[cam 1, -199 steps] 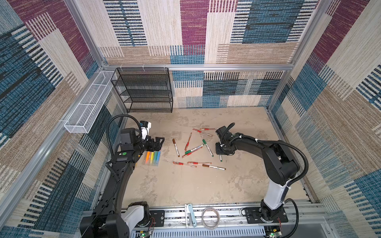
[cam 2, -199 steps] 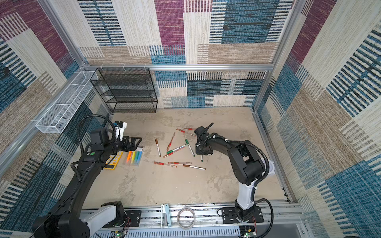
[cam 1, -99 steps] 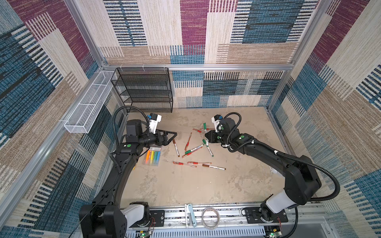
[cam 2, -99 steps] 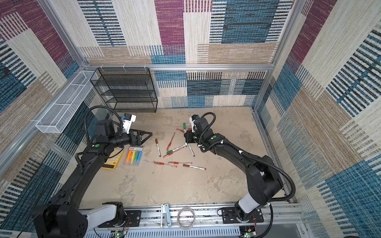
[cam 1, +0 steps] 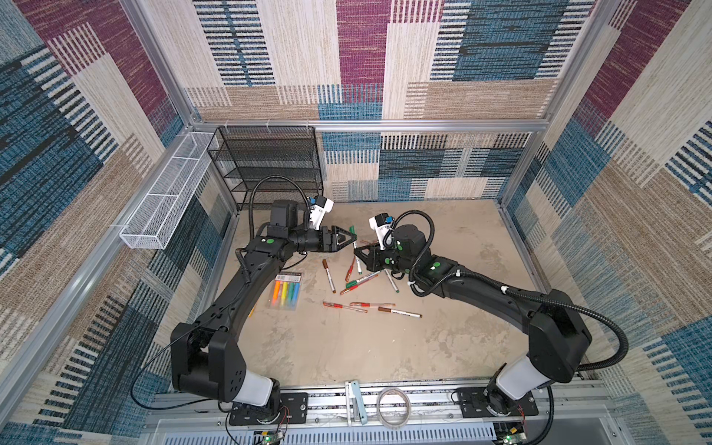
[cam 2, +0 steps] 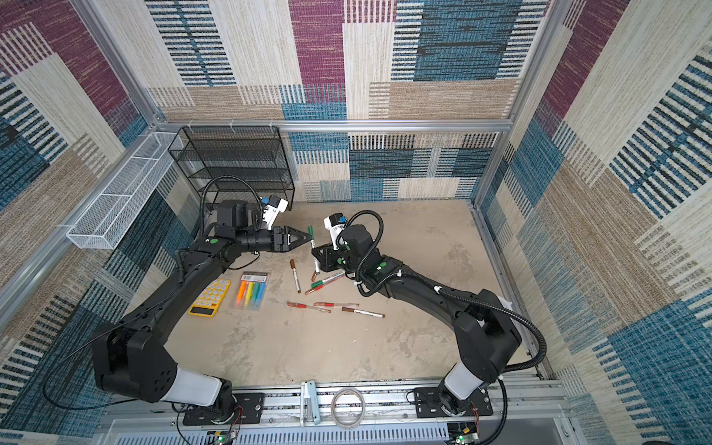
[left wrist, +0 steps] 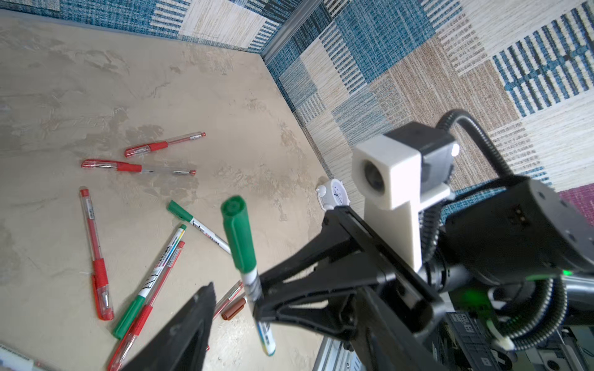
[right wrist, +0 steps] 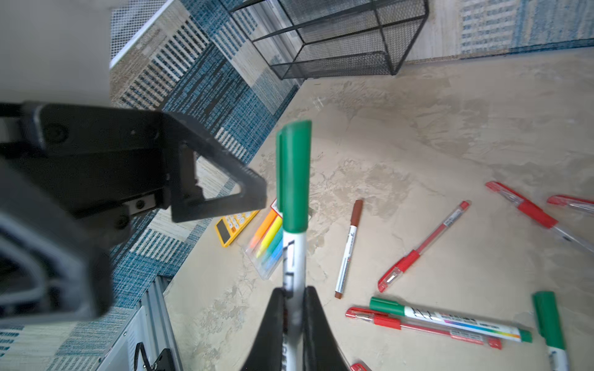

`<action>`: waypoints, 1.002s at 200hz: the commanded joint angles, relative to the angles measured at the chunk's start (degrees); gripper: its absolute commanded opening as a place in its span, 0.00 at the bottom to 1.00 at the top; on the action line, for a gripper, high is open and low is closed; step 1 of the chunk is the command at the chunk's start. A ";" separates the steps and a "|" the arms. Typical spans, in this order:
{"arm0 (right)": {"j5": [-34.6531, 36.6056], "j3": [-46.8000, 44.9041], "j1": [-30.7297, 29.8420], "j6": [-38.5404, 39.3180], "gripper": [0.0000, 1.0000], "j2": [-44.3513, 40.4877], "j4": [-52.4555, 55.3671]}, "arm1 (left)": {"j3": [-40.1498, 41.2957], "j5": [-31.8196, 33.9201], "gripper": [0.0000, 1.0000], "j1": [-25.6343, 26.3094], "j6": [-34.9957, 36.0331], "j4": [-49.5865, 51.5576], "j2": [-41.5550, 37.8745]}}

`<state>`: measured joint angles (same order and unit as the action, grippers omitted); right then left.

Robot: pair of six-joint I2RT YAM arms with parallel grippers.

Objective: Remove pen caps from pens
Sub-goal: Open the pen cap on the pen.

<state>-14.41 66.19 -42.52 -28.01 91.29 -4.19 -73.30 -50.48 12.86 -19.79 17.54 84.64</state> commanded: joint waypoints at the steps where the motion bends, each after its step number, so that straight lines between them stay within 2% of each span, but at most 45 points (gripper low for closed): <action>1: -0.04 0.01 -0.59 -0.81 0.02 0.61 -3.12 | -0.19 2.26 0.66 0.05 -3.30 -2.89 0.83; 15: -0.31 0.65 -1.19 -0.70 0.02 0.77 -2.97 | -0.60 1.88 0.60 0.14 -3.41 -2.84 1.73; 36: 0.00 0.73 -2.12 0.36 0.02 0.94 -3.25 | -1.32 3.22 0.41 0.15 -3.35 -1.90 2.80; 71: -0.31 1.66 -2.36 0.31 0.02 1.11 -1.92 | -1.37 4.98 0.16 0.15 -2.36 -1.18 2.34; 84: -0.22 1.57 -2.48 0.85 0.02 1.51 -1.97 | -0.48 5.29 0.00 0.14 -2.68 -2.17 2.46; 99: 0.33 2.27 -2.48 0.79 0.05 2.09 -1.22 | -0.27 5.74 0.00 0.14 -2.76 -1.85 2.26; 125: -0.26 2.54 -2.65 0.72 0.24 2.31 -1.62 | 0.65 5.99 0.00 0.02 -2.05 -2.02 0.79; 143: -0.39 3.32 -2.74 1.20 0.25 3.44 -1.04 | 1.30 5.31 0.00 0.10 -2.12 -2.96 0.83; 165: -1.23 4.43 -2.74 1.26 0.20 4.50 -0.28 | 0.74 5.61 0.00 0.04 -1.57 -1.72 0.80; 193: -0.79 4.10 -2.75 1.52 0.02 5.21 -0.24 | 1.16 5.89 0.00 0.06 -1.46 -2.37 0.57; 200: -0.81 4.04 -2.75 1.30 0.00 5.17 0.13 | 0.75 6.42 0.00 -0.11 -0.99 -1.33 0.45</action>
<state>-15.44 70.11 -45.15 -26.92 96.03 -4.21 -72.10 -44.69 12.88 -22.31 16.10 85.73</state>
